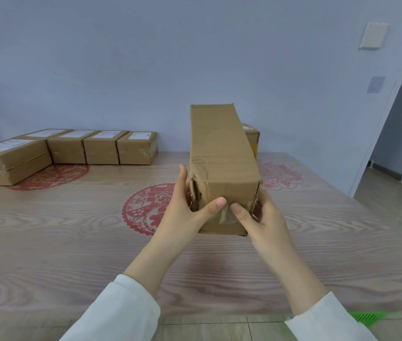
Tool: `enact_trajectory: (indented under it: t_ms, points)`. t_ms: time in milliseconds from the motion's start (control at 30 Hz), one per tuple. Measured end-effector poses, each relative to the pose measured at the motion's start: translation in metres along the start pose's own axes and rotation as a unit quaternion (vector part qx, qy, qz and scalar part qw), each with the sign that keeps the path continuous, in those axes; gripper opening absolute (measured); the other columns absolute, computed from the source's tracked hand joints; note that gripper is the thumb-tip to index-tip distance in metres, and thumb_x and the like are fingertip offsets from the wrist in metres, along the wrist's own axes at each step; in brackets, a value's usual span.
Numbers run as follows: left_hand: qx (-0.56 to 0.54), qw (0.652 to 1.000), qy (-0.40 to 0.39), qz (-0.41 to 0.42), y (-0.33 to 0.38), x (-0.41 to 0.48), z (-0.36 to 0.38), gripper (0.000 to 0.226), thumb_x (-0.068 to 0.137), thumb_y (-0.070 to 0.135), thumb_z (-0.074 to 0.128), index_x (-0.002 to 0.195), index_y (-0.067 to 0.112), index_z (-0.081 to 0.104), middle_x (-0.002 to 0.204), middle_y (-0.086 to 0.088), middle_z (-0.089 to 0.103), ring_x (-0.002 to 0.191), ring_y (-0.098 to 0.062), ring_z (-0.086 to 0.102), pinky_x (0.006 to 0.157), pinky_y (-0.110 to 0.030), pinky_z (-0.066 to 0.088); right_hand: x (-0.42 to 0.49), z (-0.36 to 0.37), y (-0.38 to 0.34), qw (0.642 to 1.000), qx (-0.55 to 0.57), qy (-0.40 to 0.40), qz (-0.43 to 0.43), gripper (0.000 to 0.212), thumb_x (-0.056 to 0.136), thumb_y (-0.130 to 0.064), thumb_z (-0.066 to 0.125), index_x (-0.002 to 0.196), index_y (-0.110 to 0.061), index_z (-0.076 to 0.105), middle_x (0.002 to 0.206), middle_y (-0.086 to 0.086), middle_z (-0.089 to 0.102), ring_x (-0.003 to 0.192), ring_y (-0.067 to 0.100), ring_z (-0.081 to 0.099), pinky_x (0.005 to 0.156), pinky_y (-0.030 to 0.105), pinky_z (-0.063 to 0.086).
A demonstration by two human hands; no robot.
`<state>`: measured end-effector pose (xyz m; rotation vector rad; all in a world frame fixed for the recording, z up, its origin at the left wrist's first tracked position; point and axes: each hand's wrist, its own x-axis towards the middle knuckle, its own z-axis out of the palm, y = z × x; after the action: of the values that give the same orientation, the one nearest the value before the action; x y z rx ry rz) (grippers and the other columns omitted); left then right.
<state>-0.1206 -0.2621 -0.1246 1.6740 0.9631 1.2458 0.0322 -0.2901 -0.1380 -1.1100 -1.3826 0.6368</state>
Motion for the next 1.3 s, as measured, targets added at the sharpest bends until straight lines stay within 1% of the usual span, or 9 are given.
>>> enact_trajectory:
  t_ms: [133,267,400,500,633,800,1000,1167,1300]
  points:
    - [-0.02,1.0,-0.011,0.01,-0.002,-0.001,0.003,0.086,0.069,0.04,0.067,0.145,0.023,0.031,0.124,0.025,0.054,0.109,0.019,0.05,0.087,-0.004,0.043,-0.002,0.001,0.003,0.999,0.035,-0.002,0.004,0.06,0.065,-0.041,0.065,0.121,-0.02,0.052,0.111,-0.009,0.064,0.098,-0.006,0.062,0.074,0.01,0.049]
    - [-0.018,0.999,-0.023,0.015,-0.008,-0.002,0.001,0.096,0.068,0.039,0.073,0.149,0.022,0.024,0.142,0.011,0.047,0.129,0.002,0.044,0.108,-0.027,0.04,-0.003,0.002,0.002,0.999,0.045,0.018,-0.011,0.07,0.064,-0.037,0.064,0.128,-0.012,0.047,0.104,-0.012,0.062,0.085,-0.015,0.06,0.067,0.004,0.044]
    - [-0.055,0.998,-0.016,-0.005,-0.004,-0.002,0.0,0.095,0.062,0.044,0.067,0.144,0.017,0.027,0.129,0.012,0.052,0.113,0.013,0.05,0.085,-0.009,0.048,-0.003,0.002,0.003,1.0,0.023,0.009,-0.017,0.07,0.066,-0.037,0.066,0.129,-0.016,0.048,0.11,-0.01,0.063,0.092,-0.012,0.061,0.071,0.006,0.046]
    - [-0.074,0.997,-0.018,-0.017,-0.002,-0.002,-0.001,0.094,0.06,0.048,0.065,0.141,0.015,0.03,0.127,0.008,0.055,0.108,0.011,0.054,0.077,-0.008,0.049,-0.004,0.004,0.005,0.999,0.041,0.004,-0.008,0.074,0.063,-0.036,0.071,0.13,-0.015,0.047,0.109,-0.012,0.064,0.094,-0.006,0.063,0.074,0.012,0.05]
    - [-0.086,0.995,-0.041,-0.024,-0.004,-0.003,-0.003,0.088,0.065,0.038,0.07,0.14,0.018,0.028,0.13,0.009,0.052,0.113,0.004,0.055,0.085,-0.013,0.05,-0.006,0.005,0.003,0.998,0.063,0.011,0.016,0.088,0.054,-0.067,0.077,0.124,-0.022,0.051,0.109,-0.011,0.066,0.099,-0.003,0.063,0.077,0.013,0.05]
    - [-0.079,0.995,-0.046,-0.037,-0.005,-0.007,-0.003,0.085,0.064,0.032,0.072,0.136,0.022,0.027,0.13,0.008,0.051,0.113,-0.002,0.057,0.082,-0.015,0.052,-0.004,0.002,0.001,0.997,0.072,0.007,0.031,0.065,0.065,-0.051,0.063,0.123,-0.027,0.049,0.117,-0.011,0.062,0.102,-0.004,0.06,0.083,0.016,0.052]
    - [-0.081,0.996,-0.016,-0.028,-0.01,-0.003,-0.002,0.054,0.085,0.017,0.065,0.123,0.032,0.03,0.125,0.015,0.051,0.106,0.008,0.057,0.081,-0.014,0.052,-0.005,0.0,0.004,0.995,0.094,-0.009,0.027,0.059,0.065,-0.034,0.067,0.12,-0.03,0.046,0.117,-0.011,0.06,0.106,-0.001,0.06,0.079,0.013,0.05]
    - [-0.059,0.997,-0.032,-0.025,-0.009,-0.006,-0.002,0.1,0.074,0.029,0.069,0.15,0.028,0.005,0.146,0.013,0.041,0.128,-0.003,0.047,0.105,-0.032,0.044,-0.005,0.001,0.009,0.996,0.081,0.021,0.036,0.055,0.068,-0.043,0.063,0.118,-0.021,0.055,0.11,-0.007,0.066,0.1,0.001,0.063,0.077,0.016,0.052]
    - [-0.063,0.998,0.005,-0.026,-0.007,-0.001,0.0,0.083,0.081,0.024,0.067,0.15,0.021,0.022,0.139,0.011,0.051,0.123,-0.003,0.052,0.101,-0.029,0.046,-0.007,0.002,0.013,0.996,0.075,0.016,0.039,0.039,0.081,-0.026,0.064,0.117,-0.016,0.055,0.108,-0.004,0.067,0.095,0.002,0.064,0.072,0.013,0.05]
